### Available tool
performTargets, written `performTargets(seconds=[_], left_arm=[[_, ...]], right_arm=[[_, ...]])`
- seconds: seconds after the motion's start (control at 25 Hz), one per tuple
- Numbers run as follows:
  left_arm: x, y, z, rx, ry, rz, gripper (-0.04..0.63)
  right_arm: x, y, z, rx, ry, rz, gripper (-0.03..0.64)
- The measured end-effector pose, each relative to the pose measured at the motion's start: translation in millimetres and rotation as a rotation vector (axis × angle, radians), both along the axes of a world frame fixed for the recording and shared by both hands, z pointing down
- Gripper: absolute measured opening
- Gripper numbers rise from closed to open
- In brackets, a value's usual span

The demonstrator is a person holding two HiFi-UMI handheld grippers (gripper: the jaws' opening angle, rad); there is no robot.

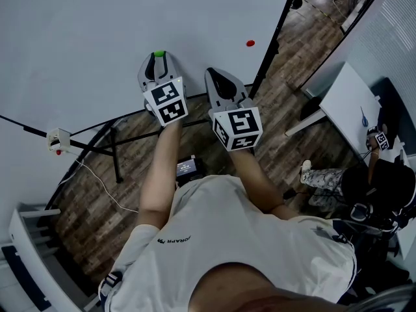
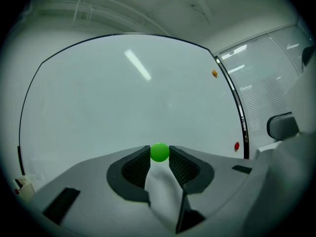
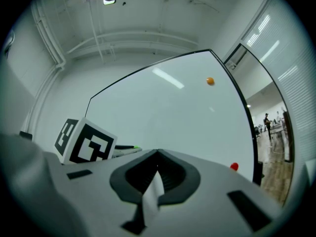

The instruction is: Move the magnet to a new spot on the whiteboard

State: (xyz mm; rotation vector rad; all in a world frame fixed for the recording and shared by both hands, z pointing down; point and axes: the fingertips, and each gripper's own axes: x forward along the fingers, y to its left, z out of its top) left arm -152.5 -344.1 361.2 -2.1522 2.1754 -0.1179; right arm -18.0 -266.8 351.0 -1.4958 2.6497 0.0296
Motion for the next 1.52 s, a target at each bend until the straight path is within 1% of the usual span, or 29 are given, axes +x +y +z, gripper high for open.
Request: performTargets(seconds=[0.56,1.52], left_arm=[[-5,-17,8,-0.039,-0.033,-0.013,0.118],[-8,-36,13,-0.064,-0.054,-0.024,0.118]], right_arm=[[0,-1,1,-0.001,-0.006,-0.003,0.014],[4,0,2,-0.002,-0.001,0.008,0.014]])
